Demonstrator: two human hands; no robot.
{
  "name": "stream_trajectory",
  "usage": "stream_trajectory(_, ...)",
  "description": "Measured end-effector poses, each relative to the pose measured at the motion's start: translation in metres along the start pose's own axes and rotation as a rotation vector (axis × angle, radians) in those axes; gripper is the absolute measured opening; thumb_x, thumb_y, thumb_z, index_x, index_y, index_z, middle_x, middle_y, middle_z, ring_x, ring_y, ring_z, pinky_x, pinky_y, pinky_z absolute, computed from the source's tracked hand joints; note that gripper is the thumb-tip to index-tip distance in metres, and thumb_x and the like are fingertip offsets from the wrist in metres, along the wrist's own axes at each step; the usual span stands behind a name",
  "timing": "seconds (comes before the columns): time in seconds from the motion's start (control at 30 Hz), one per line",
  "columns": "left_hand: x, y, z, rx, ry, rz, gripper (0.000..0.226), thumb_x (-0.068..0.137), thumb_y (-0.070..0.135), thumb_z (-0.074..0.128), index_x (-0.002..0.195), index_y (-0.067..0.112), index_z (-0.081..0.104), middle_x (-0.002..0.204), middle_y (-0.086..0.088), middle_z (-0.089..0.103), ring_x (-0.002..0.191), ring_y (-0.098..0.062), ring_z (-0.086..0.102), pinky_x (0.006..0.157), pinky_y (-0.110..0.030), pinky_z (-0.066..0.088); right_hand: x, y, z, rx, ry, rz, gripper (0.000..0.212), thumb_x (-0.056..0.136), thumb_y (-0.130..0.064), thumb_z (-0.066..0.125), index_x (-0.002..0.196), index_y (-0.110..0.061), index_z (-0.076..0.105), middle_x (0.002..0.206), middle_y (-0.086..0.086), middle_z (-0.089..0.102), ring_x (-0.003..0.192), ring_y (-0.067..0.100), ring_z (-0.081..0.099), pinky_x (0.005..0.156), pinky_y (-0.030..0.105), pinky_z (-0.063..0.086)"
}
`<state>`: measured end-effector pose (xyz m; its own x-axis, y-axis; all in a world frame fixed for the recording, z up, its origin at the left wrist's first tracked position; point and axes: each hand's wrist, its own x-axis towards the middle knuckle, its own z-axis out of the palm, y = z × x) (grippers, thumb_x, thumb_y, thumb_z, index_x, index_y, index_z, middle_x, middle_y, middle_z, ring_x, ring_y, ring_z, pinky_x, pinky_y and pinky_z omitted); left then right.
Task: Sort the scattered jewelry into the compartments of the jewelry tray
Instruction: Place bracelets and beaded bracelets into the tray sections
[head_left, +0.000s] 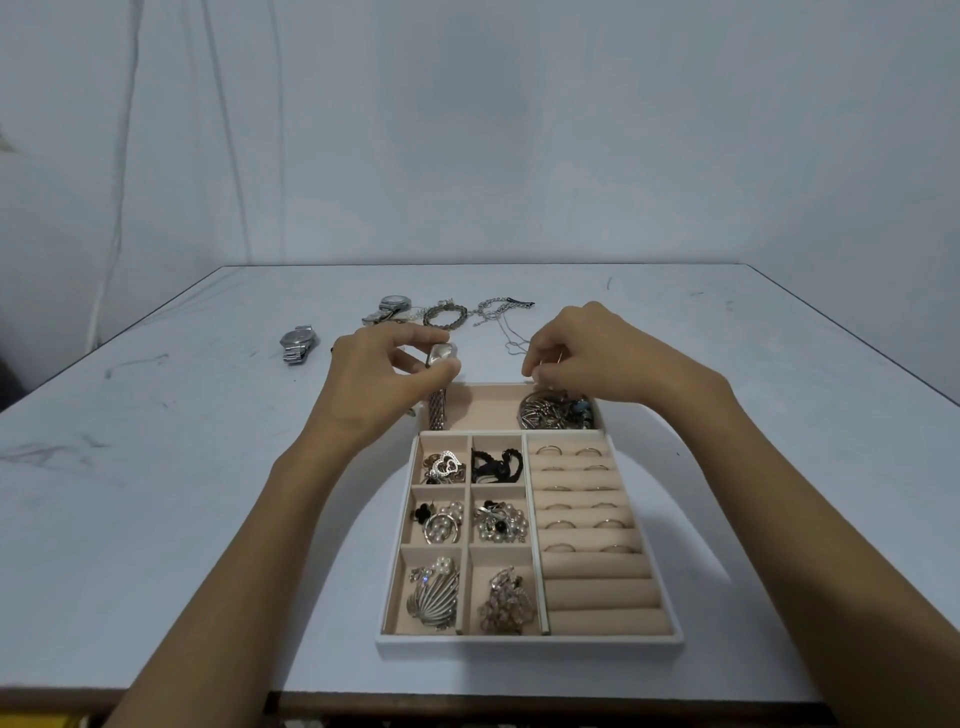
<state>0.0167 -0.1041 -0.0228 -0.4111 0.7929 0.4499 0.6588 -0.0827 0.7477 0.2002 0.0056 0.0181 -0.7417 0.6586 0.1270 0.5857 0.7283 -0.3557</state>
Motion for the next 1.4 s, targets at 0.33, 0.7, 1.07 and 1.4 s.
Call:
stream_trajectory(0.33, -0.003, 0.004, -0.001, 0.159, -0.052, 0.028, 0.038, 0.066, 0.041, 0.066, 0.099, 0.024, 0.073, 0.085, 0.018, 0.067, 0.073, 0.001, 0.066, 0.068, -0.01, 0.047, 0.009, 0.017, 0.005, 0.106, 0.198, 0.05, 0.019, 0.082, -0.013, 0.059, 0.087, -0.025, 0.073, 0.084, -0.004, 0.068, 0.085, 0.018, 0.064, 0.077, 0.034, 0.052)
stream_trajectory(0.7, -0.003, -0.001, -0.005, 0.54, -0.129, 0.12, 0.037, 0.064, 0.059, 0.056, 0.089, 0.038, 0.072, 0.079, 0.022, 0.058, 0.092, -0.006, 0.048, 0.064, -0.027, 0.031, 0.013, 0.084, 0.029, -0.005, 0.141, 0.306, 0.04, 0.098, -0.028, 0.043, 0.132, -0.008, 0.051, 0.143, 0.011, 0.045, 0.131, 0.029, 0.04, 0.104, 0.04, 0.034)
stream_trajectory(1.07, -0.002, -0.008, -0.006, 0.368, -0.295, 0.024, 0.035, 0.06, 0.067, 0.067, 0.082, 0.04, 0.066, 0.089, 0.02, 0.065, 0.091, -0.001, 0.052, 0.071, -0.029, 0.043, 0.021, 0.111, 0.053, -0.182, 0.035, 0.324, 0.06, 0.101, -0.045, 0.019, 0.151, -0.011, 0.02, 0.16, 0.012, 0.014, 0.147, 0.025, 0.012, 0.119, 0.045, 0.01)
stream_trajectory(1.4, 0.001, -0.011, -0.011, 0.298, -0.339, 0.011, 0.049, 0.056, 0.073, 0.05, 0.083, 0.038, 0.072, 0.095, 0.014, 0.059, 0.088, -0.001, 0.05, 0.082, -0.037, 0.047, 0.024, 0.115, 0.055, -0.2, 0.049, 0.314, 0.061, 0.101, -0.045, 0.02, 0.151, -0.012, 0.02, 0.16, 0.011, 0.015, 0.147, 0.025, 0.014, 0.118, 0.044, 0.011)
